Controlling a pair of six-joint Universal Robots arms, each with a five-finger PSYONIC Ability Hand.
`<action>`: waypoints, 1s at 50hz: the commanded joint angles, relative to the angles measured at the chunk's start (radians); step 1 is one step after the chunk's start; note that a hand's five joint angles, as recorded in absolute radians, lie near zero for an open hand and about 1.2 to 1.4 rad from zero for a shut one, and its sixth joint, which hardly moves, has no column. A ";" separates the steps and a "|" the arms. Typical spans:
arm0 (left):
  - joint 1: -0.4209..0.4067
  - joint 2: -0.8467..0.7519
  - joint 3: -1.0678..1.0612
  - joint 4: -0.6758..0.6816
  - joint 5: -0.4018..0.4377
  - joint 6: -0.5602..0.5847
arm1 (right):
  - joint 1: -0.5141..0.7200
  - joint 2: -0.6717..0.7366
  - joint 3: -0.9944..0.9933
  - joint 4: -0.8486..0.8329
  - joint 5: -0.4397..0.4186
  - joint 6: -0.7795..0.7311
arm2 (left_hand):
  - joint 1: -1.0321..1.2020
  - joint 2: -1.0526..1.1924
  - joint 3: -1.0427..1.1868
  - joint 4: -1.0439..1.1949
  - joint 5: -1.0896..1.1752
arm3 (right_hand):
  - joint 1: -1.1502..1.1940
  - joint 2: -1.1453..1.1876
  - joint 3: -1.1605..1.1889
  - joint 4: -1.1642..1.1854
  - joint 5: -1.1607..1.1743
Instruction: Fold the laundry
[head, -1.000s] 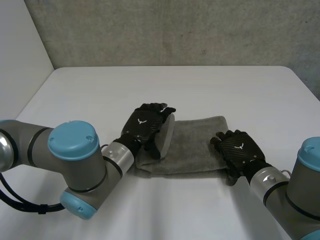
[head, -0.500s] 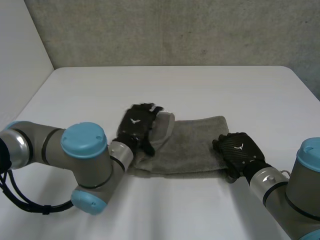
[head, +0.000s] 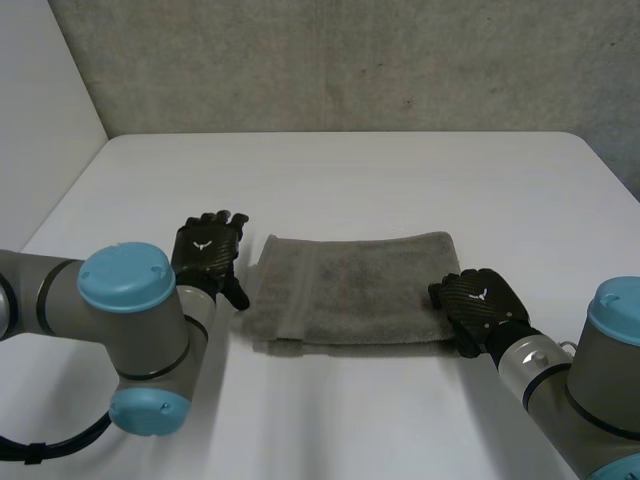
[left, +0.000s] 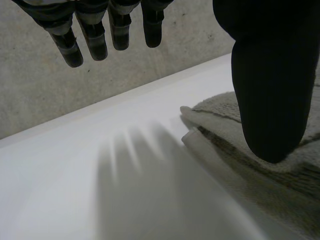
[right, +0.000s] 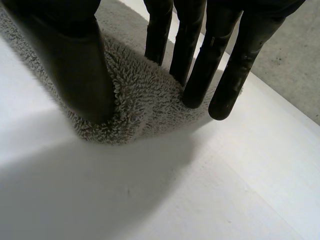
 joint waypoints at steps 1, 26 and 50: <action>-0.014 0.041 -0.040 0.000 0.002 -0.002 | 0.000 -0.001 -0.006 0.001 0.026 -0.002 | 0.018 0.023 0.023 0.023 -0.014 | 0.126 0.150 0.124 0.125 0.131; -0.020 0.224 -0.052 0.003 0.008 -0.008 | 0.221 -0.005 -0.219 -0.005 0.187 -0.513 | 0.001 0.005 0.005 0.006 -0.032 | 0.507 0.531 0.505 0.506 0.511; 0.005 0.248 -0.080 0.014 0.008 -0.010 | 0.570 0.150 -0.382 -0.004 0.188 -0.474 | 0.001 0.005 0.005 0.006 -0.032 | -0.715 -0.691 -0.717 -0.716 -0.710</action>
